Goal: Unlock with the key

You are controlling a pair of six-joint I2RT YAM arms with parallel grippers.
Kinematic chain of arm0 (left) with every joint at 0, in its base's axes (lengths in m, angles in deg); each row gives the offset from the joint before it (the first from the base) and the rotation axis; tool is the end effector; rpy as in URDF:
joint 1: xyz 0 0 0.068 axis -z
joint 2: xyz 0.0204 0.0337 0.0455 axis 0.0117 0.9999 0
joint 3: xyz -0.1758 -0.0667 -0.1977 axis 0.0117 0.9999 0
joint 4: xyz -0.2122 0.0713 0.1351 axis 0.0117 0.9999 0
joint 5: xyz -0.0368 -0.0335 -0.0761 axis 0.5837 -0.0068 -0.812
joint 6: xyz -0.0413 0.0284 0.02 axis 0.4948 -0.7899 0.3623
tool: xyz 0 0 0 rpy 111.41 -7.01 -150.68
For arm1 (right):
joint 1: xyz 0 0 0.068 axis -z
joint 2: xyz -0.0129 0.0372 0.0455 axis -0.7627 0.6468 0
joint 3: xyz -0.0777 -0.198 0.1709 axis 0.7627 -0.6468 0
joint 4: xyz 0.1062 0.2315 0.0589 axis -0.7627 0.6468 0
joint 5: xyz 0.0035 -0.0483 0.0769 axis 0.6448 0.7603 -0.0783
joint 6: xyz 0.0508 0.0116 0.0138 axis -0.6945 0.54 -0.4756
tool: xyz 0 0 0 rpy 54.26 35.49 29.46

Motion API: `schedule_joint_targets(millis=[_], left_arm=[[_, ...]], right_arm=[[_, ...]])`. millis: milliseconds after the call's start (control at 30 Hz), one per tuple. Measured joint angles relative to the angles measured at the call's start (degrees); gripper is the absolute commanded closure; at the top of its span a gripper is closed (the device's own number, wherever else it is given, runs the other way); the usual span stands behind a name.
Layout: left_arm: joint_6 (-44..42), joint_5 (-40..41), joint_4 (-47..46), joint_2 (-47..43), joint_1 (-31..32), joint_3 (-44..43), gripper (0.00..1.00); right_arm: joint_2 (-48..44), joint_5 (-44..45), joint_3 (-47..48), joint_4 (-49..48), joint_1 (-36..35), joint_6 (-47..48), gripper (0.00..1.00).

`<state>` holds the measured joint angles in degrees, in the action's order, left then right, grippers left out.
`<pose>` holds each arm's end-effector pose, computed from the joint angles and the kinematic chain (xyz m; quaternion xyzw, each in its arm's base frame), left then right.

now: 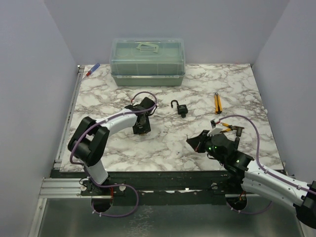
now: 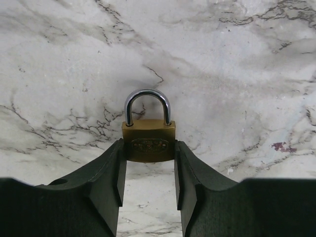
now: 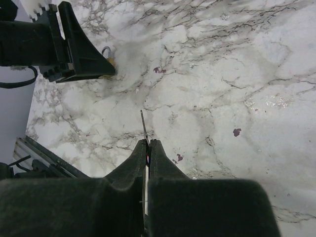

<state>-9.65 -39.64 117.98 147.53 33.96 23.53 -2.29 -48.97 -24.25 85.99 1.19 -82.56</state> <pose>0.2710 -0.1781 0.1696 -0.0905 0.9800 -0.0105 0.1771 0.1132 0.1162 0.1976 0.0452 0.8272 0.3457 0.4407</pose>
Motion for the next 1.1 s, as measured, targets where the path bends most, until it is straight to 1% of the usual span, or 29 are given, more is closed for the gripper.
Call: schedule_joint_targets(millis=[200,367,733,900,1100], left_arm=[[2.95,-0.5,-3.54,-8.63,0.0,4.59,1.0],[5.57,-1.31,-5.9,-14.71,0.02,6.86,1.0],[12.37,-3.04,-8.31,-21.94,0.02,10.36,1.0],[15.65,-3.56,-9.29,-24.55,0.02,10.69,1.0],[19.39,-4.13,-10.58,-27.34,0.0,10.69,1.0]], right_arm=[[2.27,-1.33,0.39,-0.66,0.0,-0.74,1.0],[5.86,-3.72,0.37,-3.89,0.0,-1.6,1.0],[17.84,-9.92,1.07,-13.35,0.0,-1.44,1.0],[22.75,-13.0,3.5,-16.55,-0.2,-0.83,1.0],[26.32,-14.1,6.8,-19.15,-2.36,0.44,1.0]])
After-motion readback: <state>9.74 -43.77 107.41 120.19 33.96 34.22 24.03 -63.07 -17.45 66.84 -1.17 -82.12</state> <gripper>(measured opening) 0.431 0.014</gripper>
